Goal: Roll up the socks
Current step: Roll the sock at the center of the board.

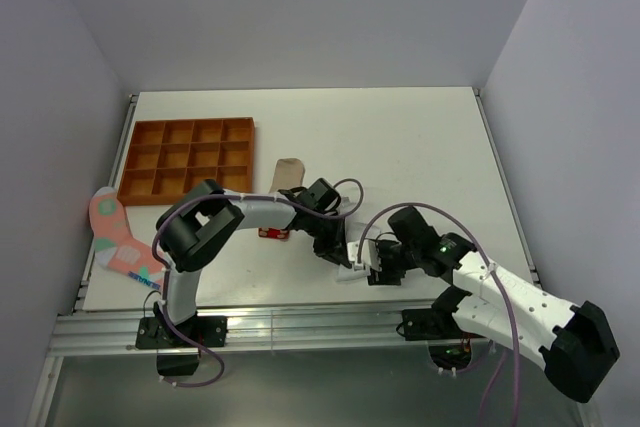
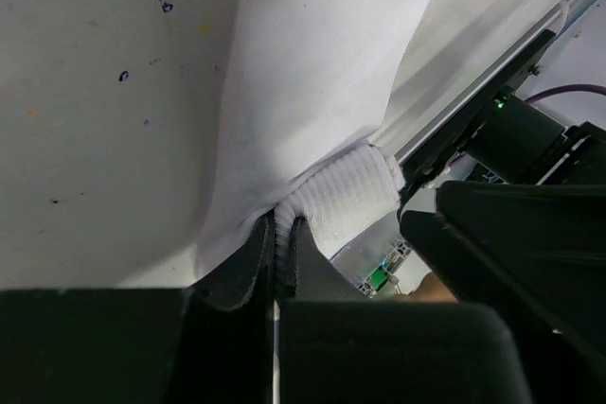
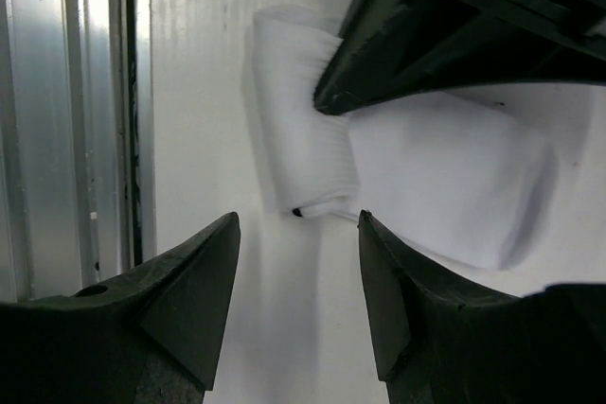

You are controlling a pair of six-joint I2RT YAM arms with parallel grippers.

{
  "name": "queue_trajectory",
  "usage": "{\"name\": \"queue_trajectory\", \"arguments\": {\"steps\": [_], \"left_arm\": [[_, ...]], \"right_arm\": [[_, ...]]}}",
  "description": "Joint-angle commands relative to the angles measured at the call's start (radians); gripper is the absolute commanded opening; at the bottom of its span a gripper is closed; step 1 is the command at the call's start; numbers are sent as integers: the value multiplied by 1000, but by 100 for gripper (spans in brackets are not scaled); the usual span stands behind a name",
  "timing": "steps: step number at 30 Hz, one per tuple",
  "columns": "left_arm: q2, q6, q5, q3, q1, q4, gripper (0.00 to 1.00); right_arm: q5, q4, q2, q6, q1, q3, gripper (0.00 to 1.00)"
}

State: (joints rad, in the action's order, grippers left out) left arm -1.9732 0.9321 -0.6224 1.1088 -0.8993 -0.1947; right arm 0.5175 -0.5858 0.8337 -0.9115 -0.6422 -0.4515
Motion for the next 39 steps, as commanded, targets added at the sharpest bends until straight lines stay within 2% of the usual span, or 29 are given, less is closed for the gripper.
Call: {"name": "queue_trajectory", "arguments": {"steps": [1, 18, 25, 28, 33, 35, 37, 39], "left_arm": [[-50, -56, 66, 19, -9, -147, 0], [-61, -65, 46, 17, -9, -150, 0], [-61, -58, 32, 23, -9, -140, 0], [-59, -58, 30, 26, -9, -140, 0], [-47, -33, 19, 5, -9, -97, 4], [-27, -24, 38, -1, -4, -91, 9], [2, 8, 58, -16, 2, -51, 20], [48, 40, 69, -44, 20, -5, 23]], "right_arm": [[-79, 78, -19, 46, -60, 22, 61], [-229, 202, 85, 98, -281, 40, 59], [-281, 244, 145, 111, -317, 59, 52], [-303, 282, 163, 117, -318, 82, 47], [-329, 326, 182, 129, -318, 111, 28], [-332, 330, 179, 135, -317, 125, 19], [-315, 325, 159, 141, -317, 129, 17], [-306, 311, 139, 145, -315, 126, 16]]}}
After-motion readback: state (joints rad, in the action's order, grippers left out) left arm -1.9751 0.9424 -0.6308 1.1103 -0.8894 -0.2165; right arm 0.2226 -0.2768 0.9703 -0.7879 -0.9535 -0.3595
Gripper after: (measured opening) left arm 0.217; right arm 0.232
